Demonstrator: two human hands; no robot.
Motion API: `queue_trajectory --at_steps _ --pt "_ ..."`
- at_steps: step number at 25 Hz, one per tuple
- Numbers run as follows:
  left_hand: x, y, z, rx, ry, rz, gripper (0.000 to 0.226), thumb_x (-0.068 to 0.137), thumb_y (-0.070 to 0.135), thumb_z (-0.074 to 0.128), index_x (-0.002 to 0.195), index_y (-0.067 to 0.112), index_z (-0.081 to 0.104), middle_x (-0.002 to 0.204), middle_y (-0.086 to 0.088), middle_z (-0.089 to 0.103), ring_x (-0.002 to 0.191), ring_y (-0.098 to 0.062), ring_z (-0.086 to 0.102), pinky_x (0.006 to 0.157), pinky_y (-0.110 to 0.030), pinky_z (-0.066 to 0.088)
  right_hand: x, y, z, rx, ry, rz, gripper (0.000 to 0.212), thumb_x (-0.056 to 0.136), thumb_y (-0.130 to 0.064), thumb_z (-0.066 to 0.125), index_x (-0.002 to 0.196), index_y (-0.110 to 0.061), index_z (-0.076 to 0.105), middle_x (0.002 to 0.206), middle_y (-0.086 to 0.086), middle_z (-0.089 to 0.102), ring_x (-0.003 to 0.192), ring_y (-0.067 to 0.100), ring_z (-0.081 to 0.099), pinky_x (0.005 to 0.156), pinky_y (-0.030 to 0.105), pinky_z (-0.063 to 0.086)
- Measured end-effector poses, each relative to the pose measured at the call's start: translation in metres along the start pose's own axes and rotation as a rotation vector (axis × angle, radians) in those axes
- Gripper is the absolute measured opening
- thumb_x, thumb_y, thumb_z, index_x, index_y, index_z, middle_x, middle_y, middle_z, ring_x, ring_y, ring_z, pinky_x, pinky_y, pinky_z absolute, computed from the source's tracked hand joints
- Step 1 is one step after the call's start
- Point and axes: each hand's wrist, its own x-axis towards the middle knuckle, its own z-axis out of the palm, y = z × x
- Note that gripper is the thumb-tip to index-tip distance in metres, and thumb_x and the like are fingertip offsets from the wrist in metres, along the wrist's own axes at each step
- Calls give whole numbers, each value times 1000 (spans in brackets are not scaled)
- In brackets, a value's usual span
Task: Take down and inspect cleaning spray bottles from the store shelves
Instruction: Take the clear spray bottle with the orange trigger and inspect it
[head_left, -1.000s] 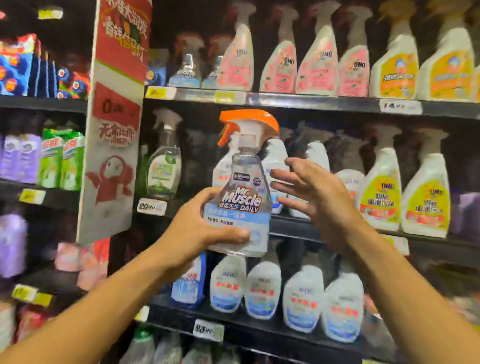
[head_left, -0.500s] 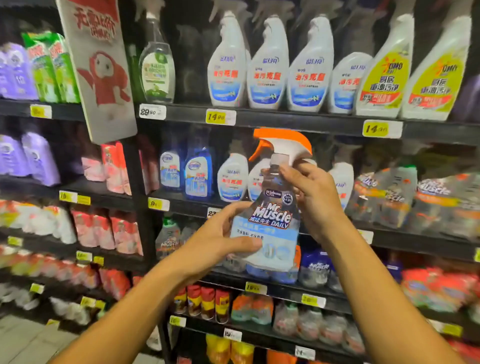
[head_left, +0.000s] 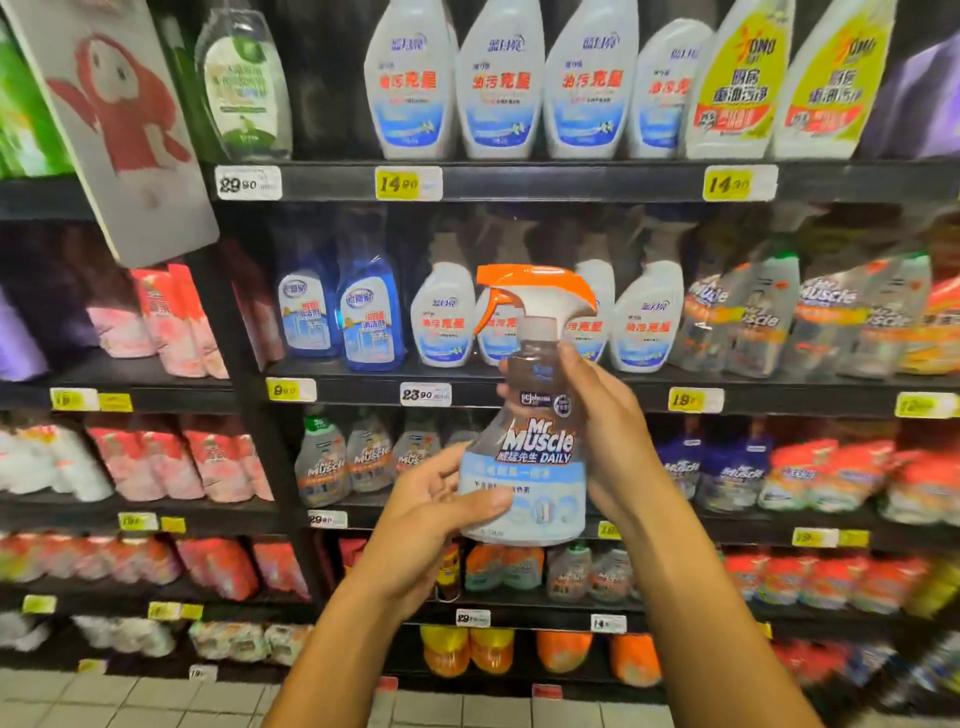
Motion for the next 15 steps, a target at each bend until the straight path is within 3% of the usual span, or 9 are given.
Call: queue_trajectory --at_steps 5,10,15 --pt "-3 -7 -5 -28 -45 -12 42 65 17 81 106 15 74 109 -17 73 99 -28 72 74 -26 57 -15 4 -11 -146 70 -20 49 83 -28 65 126 -5 64 115 11 73 105 24 69 90 34 55" --pt "-4 -6 -10 11 -119 -35 42 72 21 79 113 18 71 113 -16 72 102 -29 71 76 -26 57 -22 5 -17 -218 80 -37 50 85 -25 62 130 -2 61 114 14 73 106 30 70 89 36 58" --pt "-2 -6 -11 20 5 8 46 66 24 83 111 25 73 111 -12 74 103 -29 71 75 -27 58 -19 10 -11 -206 124 -61 44 87 -22 62 127 -3 62 109 12 75 104 28 71 87 34 58"
